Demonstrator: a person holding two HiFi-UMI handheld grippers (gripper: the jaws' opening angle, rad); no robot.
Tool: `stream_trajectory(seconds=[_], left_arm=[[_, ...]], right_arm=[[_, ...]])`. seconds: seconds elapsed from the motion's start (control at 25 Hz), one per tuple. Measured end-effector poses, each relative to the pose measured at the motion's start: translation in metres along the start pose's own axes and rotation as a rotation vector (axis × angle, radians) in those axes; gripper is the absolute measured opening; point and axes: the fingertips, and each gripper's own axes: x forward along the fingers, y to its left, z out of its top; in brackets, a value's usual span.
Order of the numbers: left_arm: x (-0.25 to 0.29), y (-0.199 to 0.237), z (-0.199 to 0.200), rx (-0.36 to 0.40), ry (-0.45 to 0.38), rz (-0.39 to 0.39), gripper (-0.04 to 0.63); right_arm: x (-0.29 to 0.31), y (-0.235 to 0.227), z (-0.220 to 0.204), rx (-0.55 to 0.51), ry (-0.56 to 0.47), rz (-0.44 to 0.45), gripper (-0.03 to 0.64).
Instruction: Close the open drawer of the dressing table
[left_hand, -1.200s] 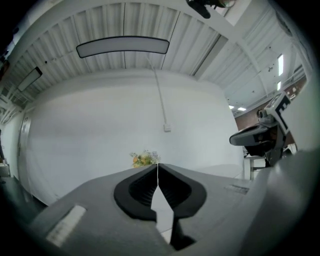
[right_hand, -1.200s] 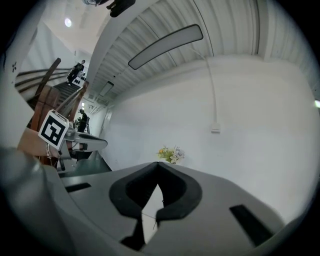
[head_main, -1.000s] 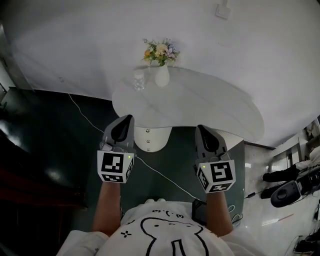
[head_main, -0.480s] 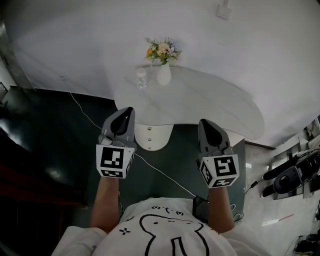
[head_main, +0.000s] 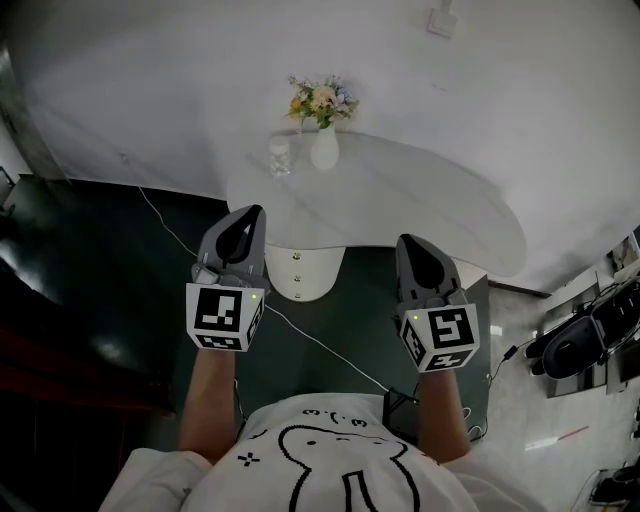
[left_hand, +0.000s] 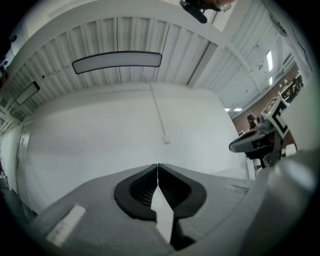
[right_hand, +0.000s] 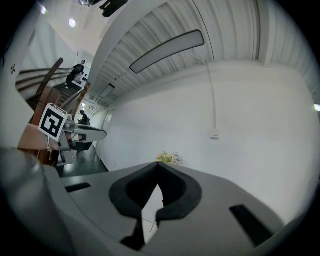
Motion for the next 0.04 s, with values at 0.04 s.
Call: stream_trajectory(seconds=[0.04], left_arm=[[0.0002, 0.0001, 0.0012, 0.000, -0.002, 0.002, 0.017]], right_arm=[[-0.0007, -0.0007, 0.0006, -0.001, -0.001, 0.000, -0.006]])
